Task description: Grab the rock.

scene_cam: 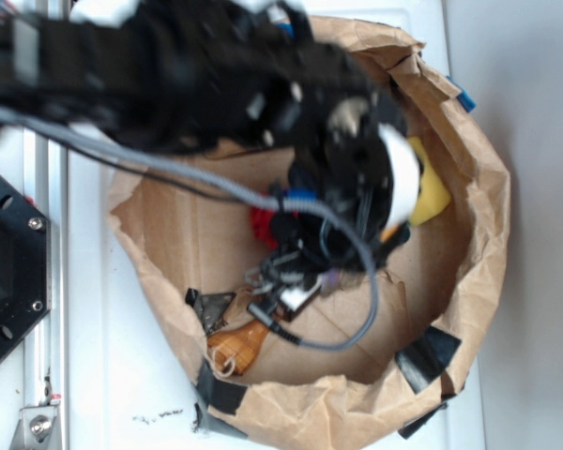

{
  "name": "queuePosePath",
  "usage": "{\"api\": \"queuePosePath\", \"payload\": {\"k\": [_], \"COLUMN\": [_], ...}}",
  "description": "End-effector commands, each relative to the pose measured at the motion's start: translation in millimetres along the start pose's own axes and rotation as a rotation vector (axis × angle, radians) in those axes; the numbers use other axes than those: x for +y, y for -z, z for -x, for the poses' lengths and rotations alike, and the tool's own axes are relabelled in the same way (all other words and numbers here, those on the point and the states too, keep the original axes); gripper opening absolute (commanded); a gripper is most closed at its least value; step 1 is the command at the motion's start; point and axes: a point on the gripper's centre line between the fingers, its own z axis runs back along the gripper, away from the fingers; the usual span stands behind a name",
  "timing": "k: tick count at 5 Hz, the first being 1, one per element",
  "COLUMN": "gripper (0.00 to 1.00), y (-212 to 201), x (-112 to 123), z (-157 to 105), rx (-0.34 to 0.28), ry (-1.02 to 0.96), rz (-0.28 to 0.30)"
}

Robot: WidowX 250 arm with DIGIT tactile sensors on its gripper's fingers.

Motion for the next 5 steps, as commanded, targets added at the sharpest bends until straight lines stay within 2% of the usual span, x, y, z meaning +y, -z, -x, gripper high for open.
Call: {"api": "queuePosePath", "payload": {"k": [1, 3, 4, 5], "gripper": [0.00, 0.00, 0.00, 0.00], "y": [-75, -92, -96, -93], "x": [-8, -13, -14, -16], "z": [-6, 4, 2, -2], "rx": [0.094, 0.193, 0.170, 0.143], "ry": [-0.454, -0.797, -0.807, -0.816], "rz": [-0.187, -0.351, -0.293, -0.295]}}
